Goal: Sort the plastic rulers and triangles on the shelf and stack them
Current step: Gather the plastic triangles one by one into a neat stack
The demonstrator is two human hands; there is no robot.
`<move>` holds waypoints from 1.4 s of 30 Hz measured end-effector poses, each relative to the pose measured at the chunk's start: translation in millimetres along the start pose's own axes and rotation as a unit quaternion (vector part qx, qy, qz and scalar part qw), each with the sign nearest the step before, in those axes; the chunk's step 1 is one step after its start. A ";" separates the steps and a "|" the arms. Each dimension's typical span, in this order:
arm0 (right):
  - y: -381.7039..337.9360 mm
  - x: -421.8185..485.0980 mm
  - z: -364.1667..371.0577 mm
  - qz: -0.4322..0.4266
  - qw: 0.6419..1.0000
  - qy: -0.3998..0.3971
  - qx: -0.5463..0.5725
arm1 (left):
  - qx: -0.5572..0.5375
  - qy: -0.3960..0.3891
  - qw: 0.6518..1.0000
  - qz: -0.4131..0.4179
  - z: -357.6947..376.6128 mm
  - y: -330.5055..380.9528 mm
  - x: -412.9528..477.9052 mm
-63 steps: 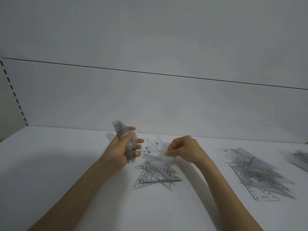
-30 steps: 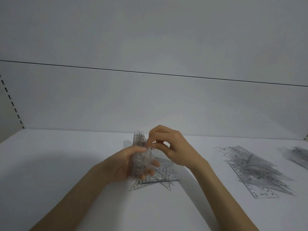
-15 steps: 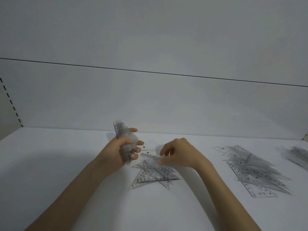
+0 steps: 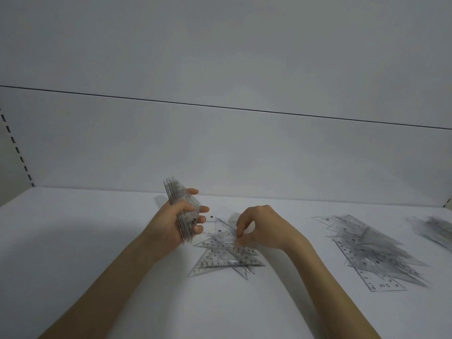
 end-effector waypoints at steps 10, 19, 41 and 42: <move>-1.2 -4.8 -16.1 -0.081 0.992 0.088 0.044 | -0.001 0.005 1.000 0.004 2.3 1.6 -2.0; -11.3 -17.8 -35.7 -0.080 0.909 0.198 0.358 | -0.011 0.006 1.000 0.010 4.3 1.9 -3.2; -64.0 -7.1 37.3 -0.302 0.900 0.312 0.021 | 0.085 -0.048 0.993 0.068 18.5 -14.4 -4.9; -63.1 -6.1 38.2 -0.304 0.902 0.305 0.024 | 0.096 -0.047 0.991 0.078 16.8 -14.1 -4.7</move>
Point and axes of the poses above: each hand's wrist, its own x-axis towards the middle knuckle, its own z-axis out of the palm, y = z × x, the point moved 4 cm from there along x, towards the middle knuckle, and after that the axes turned 13 degrees about x, right-handed, at the moved point
